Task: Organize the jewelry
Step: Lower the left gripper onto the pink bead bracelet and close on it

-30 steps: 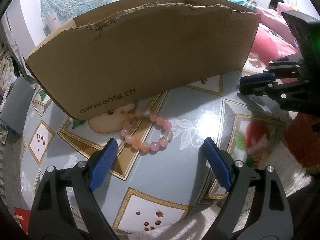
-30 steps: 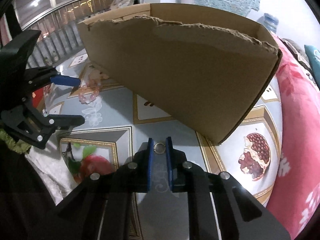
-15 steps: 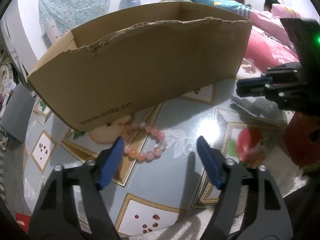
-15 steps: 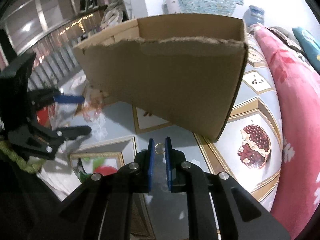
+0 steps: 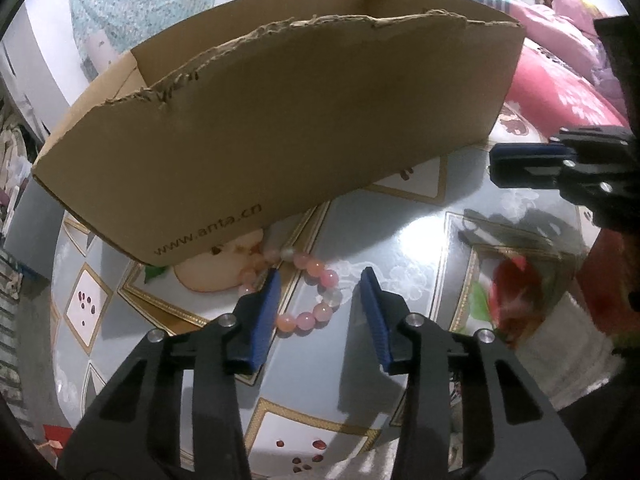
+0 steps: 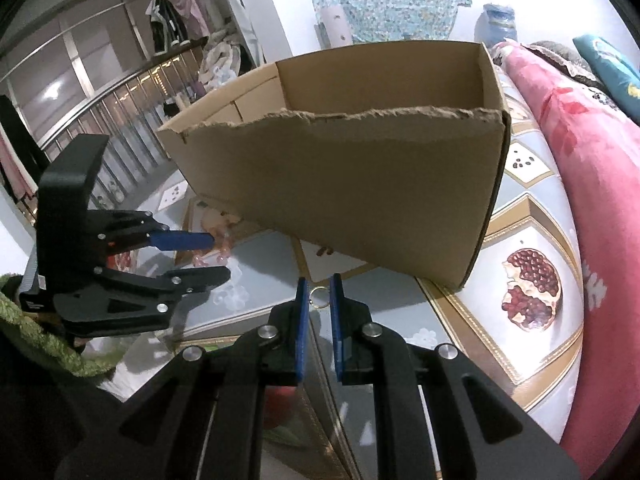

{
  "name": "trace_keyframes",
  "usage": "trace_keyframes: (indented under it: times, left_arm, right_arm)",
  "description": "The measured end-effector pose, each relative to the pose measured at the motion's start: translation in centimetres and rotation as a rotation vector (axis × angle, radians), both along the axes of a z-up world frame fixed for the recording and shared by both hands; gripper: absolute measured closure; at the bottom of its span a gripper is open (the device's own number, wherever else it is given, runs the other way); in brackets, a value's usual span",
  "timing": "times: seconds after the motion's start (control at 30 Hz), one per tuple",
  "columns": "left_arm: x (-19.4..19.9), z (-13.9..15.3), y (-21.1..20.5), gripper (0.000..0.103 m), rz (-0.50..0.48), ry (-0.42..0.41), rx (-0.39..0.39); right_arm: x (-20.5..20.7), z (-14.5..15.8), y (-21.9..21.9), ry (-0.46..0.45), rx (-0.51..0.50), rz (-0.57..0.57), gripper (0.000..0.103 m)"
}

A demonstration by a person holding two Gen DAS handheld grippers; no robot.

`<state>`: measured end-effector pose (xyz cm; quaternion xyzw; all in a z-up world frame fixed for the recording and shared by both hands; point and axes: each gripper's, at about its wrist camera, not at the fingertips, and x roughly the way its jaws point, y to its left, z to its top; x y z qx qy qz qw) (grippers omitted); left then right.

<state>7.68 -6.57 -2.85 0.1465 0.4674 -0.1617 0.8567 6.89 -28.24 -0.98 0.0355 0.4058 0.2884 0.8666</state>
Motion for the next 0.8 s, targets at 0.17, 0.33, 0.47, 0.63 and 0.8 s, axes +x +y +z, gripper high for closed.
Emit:
trace_keyframes:
  times: [0.17, 0.33, 0.47, 0.63, 0.8]
  left_arm:
    - [0.4, 0.1, -0.3, 0.068, 0.015, 0.023, 0.004]
    - [1.0, 0.3, -0.9, 0.071, 0.026, 0.043, -0.001]
    - [1.7, 0.3, -0.8, 0.075, 0.029, 0.058, -0.013]
    - [1.6, 0.2, -1.0, 0.08, 0.034, 0.066, -0.025]
    - [1.5, 0.1, -1.1, 0.081, 0.042, 0.073, -0.035]
  right_arm:
    - [-0.1, 0.0, 0.1, 0.002, -0.007, -0.016, 0.092]
    - [-0.1, -0.4, 0.1, 0.028, -0.017, -0.041, 0.092]
    - [-0.1, -0.6, 0.2, 0.04, -0.01, -0.059, 0.092]
    - [0.0, -0.6, 0.1, 0.051, -0.001, -0.079, 0.092]
    - [-0.1, -0.9, 0.1, 0.061, -0.005, -0.092, 0.092]
